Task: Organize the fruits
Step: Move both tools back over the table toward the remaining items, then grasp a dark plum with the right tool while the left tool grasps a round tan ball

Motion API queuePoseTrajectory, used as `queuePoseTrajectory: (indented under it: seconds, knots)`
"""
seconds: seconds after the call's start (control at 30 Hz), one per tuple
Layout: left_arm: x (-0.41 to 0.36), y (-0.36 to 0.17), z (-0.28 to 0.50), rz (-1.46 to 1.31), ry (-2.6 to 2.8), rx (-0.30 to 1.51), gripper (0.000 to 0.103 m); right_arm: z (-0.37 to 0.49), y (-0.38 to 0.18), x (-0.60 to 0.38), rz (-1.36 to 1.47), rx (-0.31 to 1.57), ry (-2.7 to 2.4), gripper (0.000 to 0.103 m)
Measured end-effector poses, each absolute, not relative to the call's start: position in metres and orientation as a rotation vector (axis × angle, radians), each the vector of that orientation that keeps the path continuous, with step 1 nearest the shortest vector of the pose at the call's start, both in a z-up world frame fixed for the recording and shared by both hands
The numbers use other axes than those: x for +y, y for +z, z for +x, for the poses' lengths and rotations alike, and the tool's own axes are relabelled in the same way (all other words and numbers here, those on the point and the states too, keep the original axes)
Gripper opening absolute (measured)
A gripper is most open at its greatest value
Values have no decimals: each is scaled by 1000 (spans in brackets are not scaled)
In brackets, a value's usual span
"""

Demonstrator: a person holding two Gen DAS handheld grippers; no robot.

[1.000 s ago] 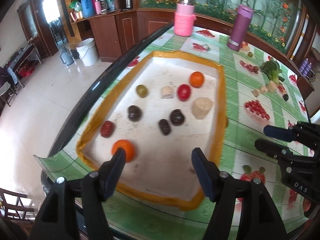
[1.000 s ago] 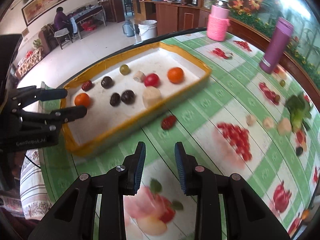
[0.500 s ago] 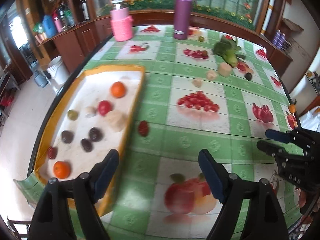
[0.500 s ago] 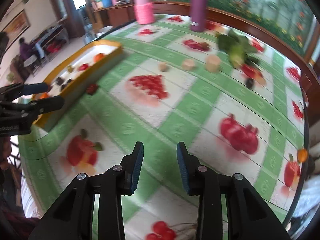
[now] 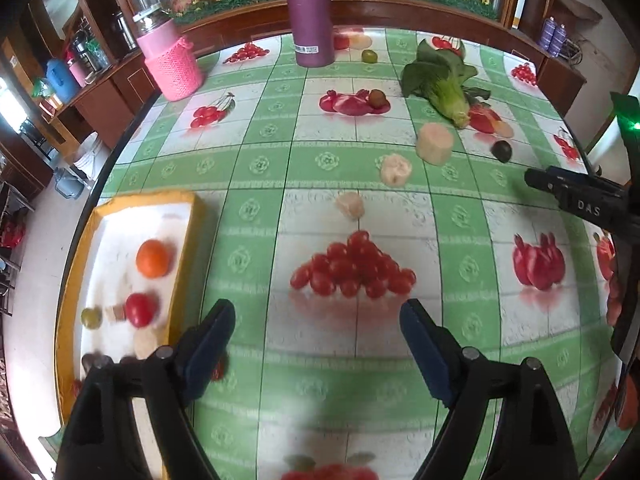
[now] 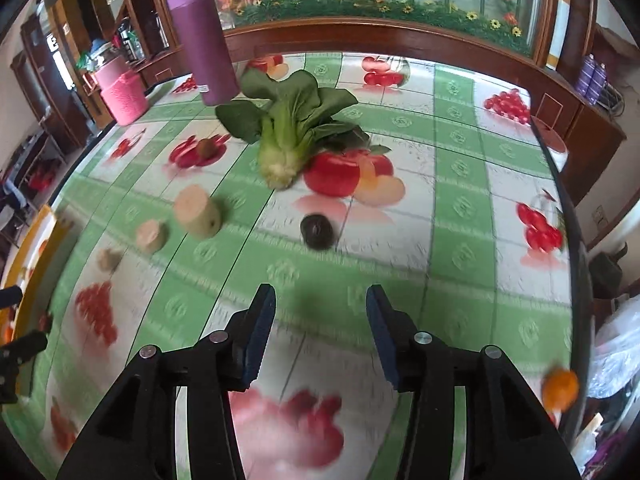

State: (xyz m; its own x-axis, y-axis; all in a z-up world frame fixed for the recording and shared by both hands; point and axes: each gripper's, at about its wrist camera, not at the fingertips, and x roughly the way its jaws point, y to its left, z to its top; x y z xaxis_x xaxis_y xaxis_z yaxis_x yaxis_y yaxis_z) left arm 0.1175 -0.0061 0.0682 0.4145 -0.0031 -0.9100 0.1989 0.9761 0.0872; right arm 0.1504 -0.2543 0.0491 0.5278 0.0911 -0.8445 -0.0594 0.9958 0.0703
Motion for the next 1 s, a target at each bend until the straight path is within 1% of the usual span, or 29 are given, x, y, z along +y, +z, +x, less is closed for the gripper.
queuePoseTrajectory:
  seconds: [0.17,0.2,0.27,0.3,0.33,0.7,0.77,0.8,0.87,0.9,0.93,0.97,1.0]
  knots:
    - [-11,57,146,192,-128,1163,86,188,30,-251,-4,1037,90,46]
    - [-12,55,150,187,-136,1166,86,191,30,-250,-10,1019,93,44]
    - [-15,51,160,158,-154,1175,86,198,30,-250,-25,1014,111,29]
    - [-16,49,164,142,-162,1179,86,198,31,-249,-42,1011,118,26]
    - [-19,46,169,130,-167,1180,86,197,31,-248,-43,1006,135,21]
    - [-58,33,208,106,-220,1157,86,189,30,-262,29,991,184,21]
    - [-68,31,211,138,-228,1143,85,189,29,-263,32,991,184,21]
    - [-73,29,213,160,-234,1138,82,188,29,-264,35,992,183,21]
    - [-81,23,214,193,-255,1146,54,186,30,-264,37,993,180,21]
    - [-81,22,213,178,-273,1139,50,184,31,-264,38,994,179,21]
    - [-80,23,212,164,-279,1130,37,183,31,-263,36,994,179,21]
    - [-78,23,212,166,-275,1117,32,181,32,-263,28,994,178,21]
    - [-76,23,211,157,-282,1117,32,179,33,-262,18,993,177,21]
